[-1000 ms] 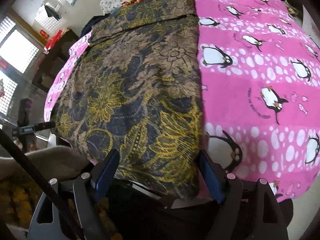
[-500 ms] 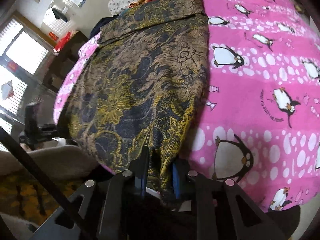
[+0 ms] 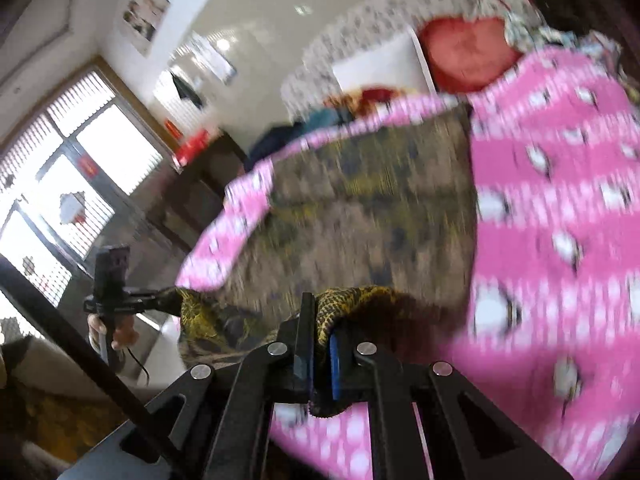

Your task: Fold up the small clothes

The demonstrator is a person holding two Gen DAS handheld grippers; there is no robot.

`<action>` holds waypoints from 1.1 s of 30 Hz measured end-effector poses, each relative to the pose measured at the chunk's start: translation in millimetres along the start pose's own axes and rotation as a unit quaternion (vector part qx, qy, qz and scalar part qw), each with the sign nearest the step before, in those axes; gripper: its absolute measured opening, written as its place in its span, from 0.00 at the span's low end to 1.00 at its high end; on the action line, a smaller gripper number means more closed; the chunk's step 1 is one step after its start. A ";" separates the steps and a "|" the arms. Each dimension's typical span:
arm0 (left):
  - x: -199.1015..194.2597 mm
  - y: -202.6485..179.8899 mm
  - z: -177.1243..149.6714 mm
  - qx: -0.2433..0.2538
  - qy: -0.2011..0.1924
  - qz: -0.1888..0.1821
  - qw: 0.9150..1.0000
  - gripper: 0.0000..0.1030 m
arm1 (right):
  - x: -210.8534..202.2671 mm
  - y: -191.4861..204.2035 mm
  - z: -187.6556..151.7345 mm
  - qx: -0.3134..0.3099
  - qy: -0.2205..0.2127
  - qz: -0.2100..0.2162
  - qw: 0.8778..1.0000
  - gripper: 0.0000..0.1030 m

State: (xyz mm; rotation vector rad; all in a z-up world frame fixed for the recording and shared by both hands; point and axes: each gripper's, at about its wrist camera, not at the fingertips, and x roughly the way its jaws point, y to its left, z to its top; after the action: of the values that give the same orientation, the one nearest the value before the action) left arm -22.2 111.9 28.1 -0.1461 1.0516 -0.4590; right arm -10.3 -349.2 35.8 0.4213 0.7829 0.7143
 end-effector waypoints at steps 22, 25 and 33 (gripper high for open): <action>140.9 124.5 271.5 -0.162 -0.045 0.008 0.986 0.10 | 179.9 -168.6 206.5 0.163 -0.060 -0.069 0.982 0.07; 149.3 133.9 273.2 -0.180 -0.033 0.026 0.983 0.16 | 186.1 -181.3 200.2 0.180 -0.043 -0.095 0.978 0.14; 92.3 139.5 269.5 -0.168 -0.112 0.071 0.977 0.66 | 142.5 -140.1 191.0 0.109 -0.068 -0.095 0.987 0.67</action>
State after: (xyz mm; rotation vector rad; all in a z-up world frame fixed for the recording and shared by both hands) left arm 289.3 170.2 41.6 -0.4112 0.9042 -0.1265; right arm 264.5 -360.2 7.3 0.5783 0.7634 0.4189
